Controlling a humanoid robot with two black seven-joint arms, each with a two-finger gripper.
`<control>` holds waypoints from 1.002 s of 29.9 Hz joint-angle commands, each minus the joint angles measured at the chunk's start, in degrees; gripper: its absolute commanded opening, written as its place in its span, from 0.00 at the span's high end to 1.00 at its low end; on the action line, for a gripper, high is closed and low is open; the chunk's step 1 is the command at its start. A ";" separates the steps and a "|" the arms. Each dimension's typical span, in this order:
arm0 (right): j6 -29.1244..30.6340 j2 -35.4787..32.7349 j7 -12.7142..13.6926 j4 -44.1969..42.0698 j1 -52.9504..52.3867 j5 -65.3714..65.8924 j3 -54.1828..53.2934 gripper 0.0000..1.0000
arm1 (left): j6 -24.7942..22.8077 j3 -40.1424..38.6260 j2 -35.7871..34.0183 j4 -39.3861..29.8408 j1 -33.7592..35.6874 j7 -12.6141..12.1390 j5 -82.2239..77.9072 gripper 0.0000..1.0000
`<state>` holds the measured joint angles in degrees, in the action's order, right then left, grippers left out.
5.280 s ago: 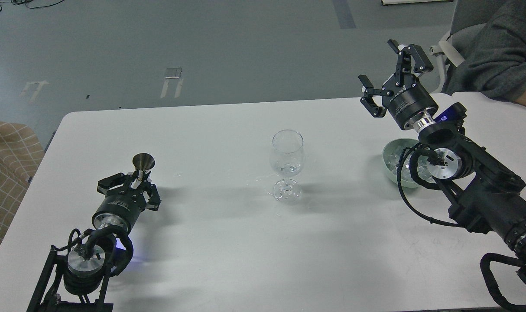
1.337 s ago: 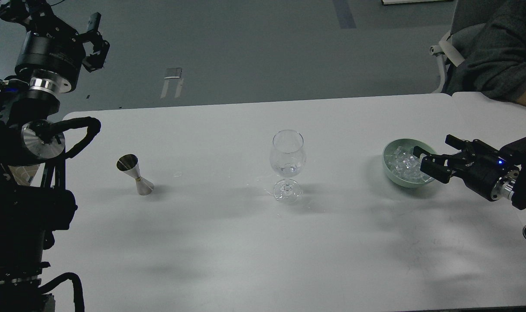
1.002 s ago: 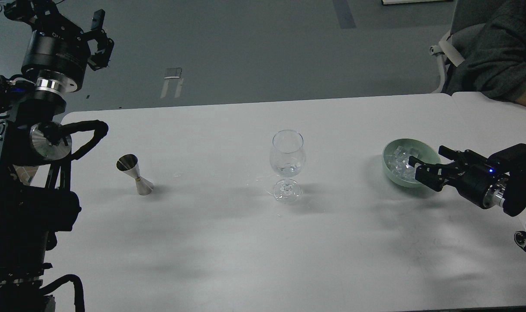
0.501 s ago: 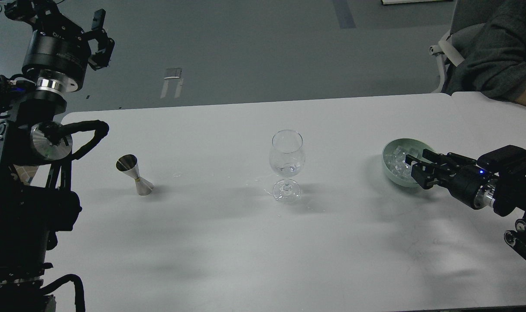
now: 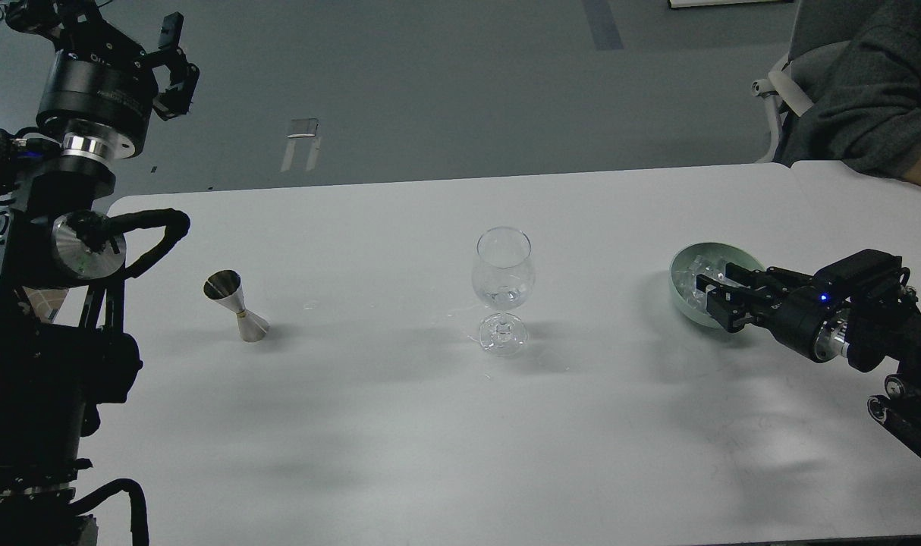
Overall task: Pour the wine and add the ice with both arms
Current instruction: 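Reach the right gripper into the green bowl and pinch ice, then lift the ice with the right gripper and move over the glass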
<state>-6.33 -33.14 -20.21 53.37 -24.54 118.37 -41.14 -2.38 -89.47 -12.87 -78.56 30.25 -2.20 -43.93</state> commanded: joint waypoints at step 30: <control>13.35 -20.74 0.78 31.45 -22.29 -8.25 -4.04 1.00 | 0.00 0.17 0.13 -0.10 0.52 0.00 -0.02 0.02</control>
<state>4.16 -54.07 -19.49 82.89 -42.15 110.44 -45.43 -2.37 -89.46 -12.75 -78.68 30.66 -2.19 -43.95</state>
